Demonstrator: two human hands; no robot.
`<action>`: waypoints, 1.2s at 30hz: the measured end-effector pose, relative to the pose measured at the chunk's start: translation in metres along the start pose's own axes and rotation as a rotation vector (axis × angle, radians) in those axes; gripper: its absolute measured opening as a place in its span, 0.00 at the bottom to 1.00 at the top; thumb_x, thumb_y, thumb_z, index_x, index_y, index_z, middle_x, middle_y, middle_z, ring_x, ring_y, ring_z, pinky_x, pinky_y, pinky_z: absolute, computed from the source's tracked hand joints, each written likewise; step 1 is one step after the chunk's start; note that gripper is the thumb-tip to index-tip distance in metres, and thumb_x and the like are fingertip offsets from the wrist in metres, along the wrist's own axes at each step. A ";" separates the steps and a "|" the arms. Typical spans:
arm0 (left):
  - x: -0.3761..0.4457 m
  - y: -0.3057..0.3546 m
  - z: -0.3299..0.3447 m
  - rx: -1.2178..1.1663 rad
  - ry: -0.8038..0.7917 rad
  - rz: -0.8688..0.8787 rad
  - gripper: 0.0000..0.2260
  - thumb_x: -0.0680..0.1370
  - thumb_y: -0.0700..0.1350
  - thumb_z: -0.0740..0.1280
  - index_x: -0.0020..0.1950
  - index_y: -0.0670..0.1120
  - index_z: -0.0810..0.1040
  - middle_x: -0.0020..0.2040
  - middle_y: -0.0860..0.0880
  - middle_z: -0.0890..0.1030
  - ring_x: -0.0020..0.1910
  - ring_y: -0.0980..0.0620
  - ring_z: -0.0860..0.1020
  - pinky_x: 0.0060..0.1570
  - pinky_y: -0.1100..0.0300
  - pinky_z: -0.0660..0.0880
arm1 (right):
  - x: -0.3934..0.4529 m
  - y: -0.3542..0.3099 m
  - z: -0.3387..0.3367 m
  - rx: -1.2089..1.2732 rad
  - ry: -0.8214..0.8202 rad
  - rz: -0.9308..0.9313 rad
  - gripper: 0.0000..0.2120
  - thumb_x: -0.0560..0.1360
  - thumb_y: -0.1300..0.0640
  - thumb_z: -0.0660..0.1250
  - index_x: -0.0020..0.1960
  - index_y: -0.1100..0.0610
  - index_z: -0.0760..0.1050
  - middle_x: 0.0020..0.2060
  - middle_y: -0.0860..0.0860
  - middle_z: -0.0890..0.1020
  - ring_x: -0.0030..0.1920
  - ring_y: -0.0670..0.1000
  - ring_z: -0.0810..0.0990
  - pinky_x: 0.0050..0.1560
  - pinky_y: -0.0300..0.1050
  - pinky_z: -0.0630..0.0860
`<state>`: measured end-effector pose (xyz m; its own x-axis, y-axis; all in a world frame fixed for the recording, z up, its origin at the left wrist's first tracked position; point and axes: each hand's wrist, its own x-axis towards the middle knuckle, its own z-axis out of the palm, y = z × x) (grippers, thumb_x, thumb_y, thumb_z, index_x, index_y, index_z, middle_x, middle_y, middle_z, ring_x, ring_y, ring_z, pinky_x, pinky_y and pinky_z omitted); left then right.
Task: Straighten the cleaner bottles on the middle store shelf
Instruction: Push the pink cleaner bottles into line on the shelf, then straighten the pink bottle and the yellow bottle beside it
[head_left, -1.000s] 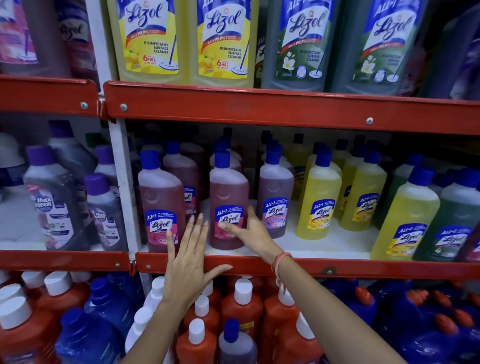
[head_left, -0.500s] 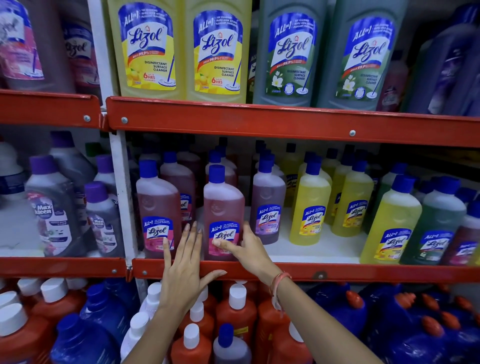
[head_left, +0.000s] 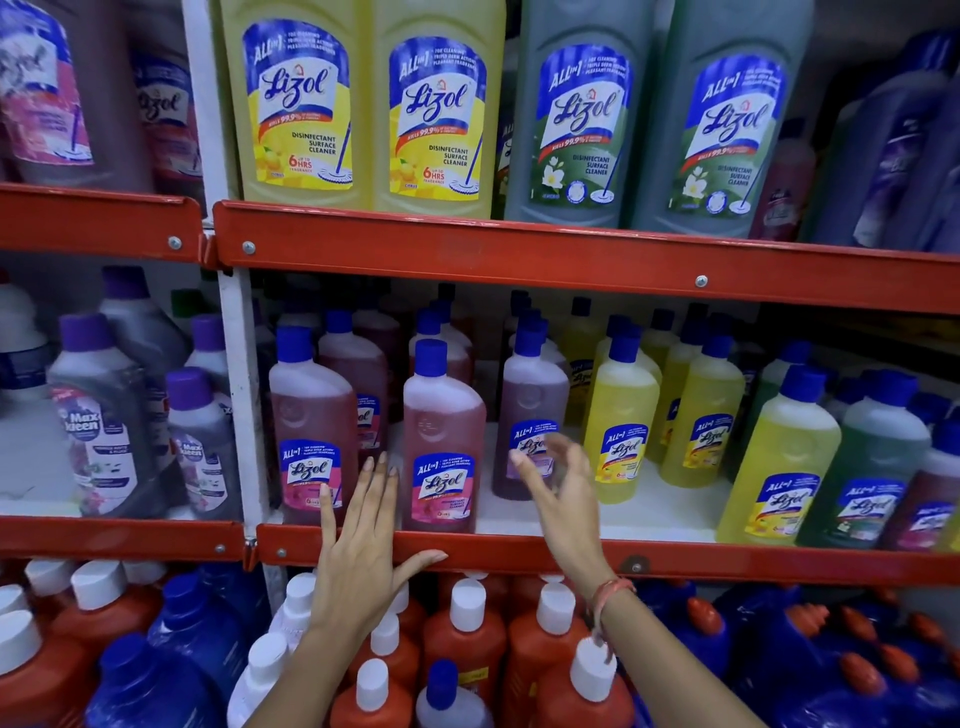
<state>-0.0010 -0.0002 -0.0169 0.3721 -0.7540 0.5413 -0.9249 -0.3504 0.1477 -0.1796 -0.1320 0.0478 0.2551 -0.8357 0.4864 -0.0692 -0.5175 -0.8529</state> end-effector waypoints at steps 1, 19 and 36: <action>0.000 0.000 0.000 -0.005 -0.001 0.000 0.46 0.73 0.75 0.50 0.76 0.39 0.63 0.77 0.41 0.66 0.77 0.47 0.59 0.78 0.48 0.36 | 0.007 0.007 -0.003 -0.043 0.028 0.006 0.28 0.71 0.45 0.70 0.66 0.55 0.68 0.59 0.48 0.73 0.58 0.45 0.73 0.52 0.32 0.69; 0.002 -0.001 0.003 -0.021 0.005 -0.004 0.47 0.73 0.75 0.49 0.77 0.40 0.61 0.78 0.42 0.62 0.79 0.48 0.54 0.78 0.50 0.34 | 0.066 0.042 -0.011 0.124 -0.293 0.262 0.31 0.67 0.54 0.76 0.64 0.56 0.64 0.55 0.53 0.79 0.50 0.49 0.80 0.41 0.35 0.77; -0.001 0.004 -0.005 -0.015 -0.029 -0.018 0.46 0.73 0.75 0.49 0.77 0.39 0.61 0.77 0.40 0.65 0.77 0.46 0.58 0.78 0.50 0.34 | 0.023 0.030 -0.043 0.041 -0.392 0.142 0.27 0.67 0.50 0.76 0.62 0.54 0.71 0.53 0.51 0.84 0.52 0.47 0.83 0.49 0.39 0.81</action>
<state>-0.0056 0.0019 -0.0132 0.3903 -0.7638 0.5140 -0.9191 -0.3558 0.1692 -0.2172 -0.1746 0.0410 0.5938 -0.7610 0.2613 -0.0934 -0.3878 -0.9170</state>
